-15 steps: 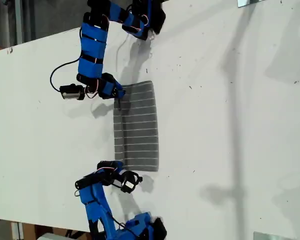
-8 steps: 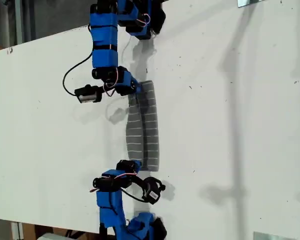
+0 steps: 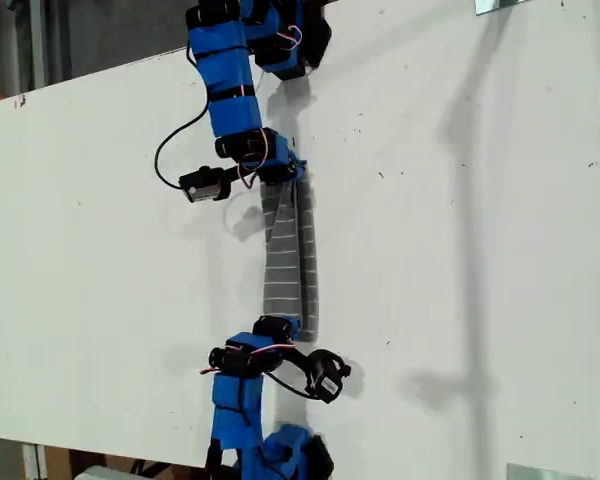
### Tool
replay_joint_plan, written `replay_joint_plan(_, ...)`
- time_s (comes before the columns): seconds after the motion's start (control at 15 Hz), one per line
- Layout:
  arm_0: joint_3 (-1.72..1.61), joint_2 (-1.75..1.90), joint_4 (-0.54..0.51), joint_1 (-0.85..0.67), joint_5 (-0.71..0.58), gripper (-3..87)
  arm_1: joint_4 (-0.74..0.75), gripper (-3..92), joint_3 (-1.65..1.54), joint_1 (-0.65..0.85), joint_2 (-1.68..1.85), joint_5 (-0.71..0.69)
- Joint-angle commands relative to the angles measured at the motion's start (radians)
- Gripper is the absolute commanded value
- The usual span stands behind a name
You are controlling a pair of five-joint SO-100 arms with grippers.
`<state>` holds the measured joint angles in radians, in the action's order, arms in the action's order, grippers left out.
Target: Grasp corners of a square towel and fold twice.
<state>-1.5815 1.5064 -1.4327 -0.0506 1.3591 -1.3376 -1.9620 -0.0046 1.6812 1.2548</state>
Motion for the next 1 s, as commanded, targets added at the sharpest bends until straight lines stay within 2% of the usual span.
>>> replay_joint_plan(0.0,0.005,0.008,0.021,0.035,0.018,0.0,0.028,1.2,0.000,-0.002,0.043,-0.002)
replay_joint_plan(0.07,0.006,0.009,0.021,0.038,0.012,1.5,0.023,15.7,0.003,-0.009,0.044,-0.014)
replay_joint_plan(0.13,0.026,0.009,-0.006,0.049,0.009,10.9,0.015,22.3,0.005,-0.018,0.066,-0.014)
replay_joint_plan(0.27,0.117,0.006,-0.103,0.077,-0.002,22.2,-0.021,32.9,0.014,-0.037,0.127,-0.020)
replay_joint_plan(0.4,0.141,0.031,-0.196,0.067,0.009,25.4,-0.049,34.9,-0.002,-0.015,0.190,-0.020)
replay_joint_plan(0.53,0.086,0.130,-0.224,0.034,0.000,25.0,-0.048,37.1,-0.037,0.020,0.218,-0.037)
replay_joint_plan(0.73,-0.129,0.400,-0.198,-0.069,-0.017,24.8,0.008,38.7,-0.133,0.107,0.209,-0.103)
replay_joint_plan(0.93,-0.196,0.434,-0.183,-0.051,-0.002,24.7,0.150,39.8,-0.242,0.268,0.104,-0.221)
